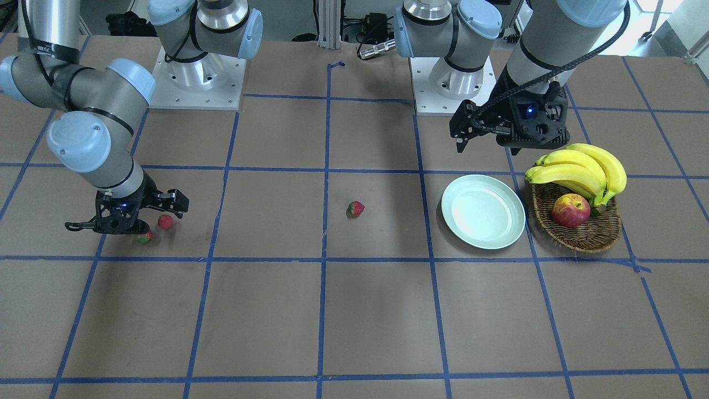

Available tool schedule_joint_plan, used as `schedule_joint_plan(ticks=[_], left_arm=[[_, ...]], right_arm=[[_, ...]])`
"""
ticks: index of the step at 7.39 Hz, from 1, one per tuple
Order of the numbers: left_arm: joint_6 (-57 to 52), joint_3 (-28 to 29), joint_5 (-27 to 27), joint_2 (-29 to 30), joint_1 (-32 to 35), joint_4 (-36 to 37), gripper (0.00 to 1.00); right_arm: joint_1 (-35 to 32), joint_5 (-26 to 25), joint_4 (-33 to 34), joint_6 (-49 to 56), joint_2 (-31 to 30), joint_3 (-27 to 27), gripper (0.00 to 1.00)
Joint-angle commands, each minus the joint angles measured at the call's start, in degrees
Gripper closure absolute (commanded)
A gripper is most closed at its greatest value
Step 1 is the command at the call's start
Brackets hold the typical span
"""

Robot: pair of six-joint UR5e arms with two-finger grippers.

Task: Collect all strawberries into plate
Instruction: 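Move the right gripper out to the far strawberries and grasp one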

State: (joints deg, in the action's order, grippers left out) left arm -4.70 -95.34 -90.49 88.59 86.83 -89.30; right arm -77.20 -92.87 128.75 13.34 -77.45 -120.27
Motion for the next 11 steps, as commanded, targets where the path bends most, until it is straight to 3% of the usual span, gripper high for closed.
schedule_joint_plan(ticks=[1,4,5,6,7,8,11], left_arm=[[-0.13,-0.02,-0.03,0.00,0.00,0.01,0.00],[-0.39,0.07,-0.39,0.00,-0.17,0.09,0.00],[-0.31,0.07,-0.39,0.00,-0.17,0.09,0.00],[-0.39,-0.02,-0.47,0.00,-0.17,0.09,0.00],[-0.31,-0.02,-0.56,0.00,-0.09,0.09,0.00],[-0.31,-0.02,-0.56,0.00,-0.08,0.01,0.00],[-0.40,-0.02,-0.56,0.00,-0.09,0.00,0.00]], right_arm=[[0.56,0.23,7.39,-0.32,0.37,-3.56,0.00],[0.56,4.18,7.48,-4.37,0.81,-3.83,0.05],[0.56,4.19,7.48,-4.02,0.72,-4.01,0.45],[0.56,3.84,7.57,-3.84,0.81,-3.92,0.65],[0.56,3.31,7.91,-4.28,0.81,-3.92,0.74],[0.56,3.22,8.09,-4.28,0.81,-3.83,1.00],[-1.09,2.70,4.96,-10.12,0.11,-0.78,1.00]])
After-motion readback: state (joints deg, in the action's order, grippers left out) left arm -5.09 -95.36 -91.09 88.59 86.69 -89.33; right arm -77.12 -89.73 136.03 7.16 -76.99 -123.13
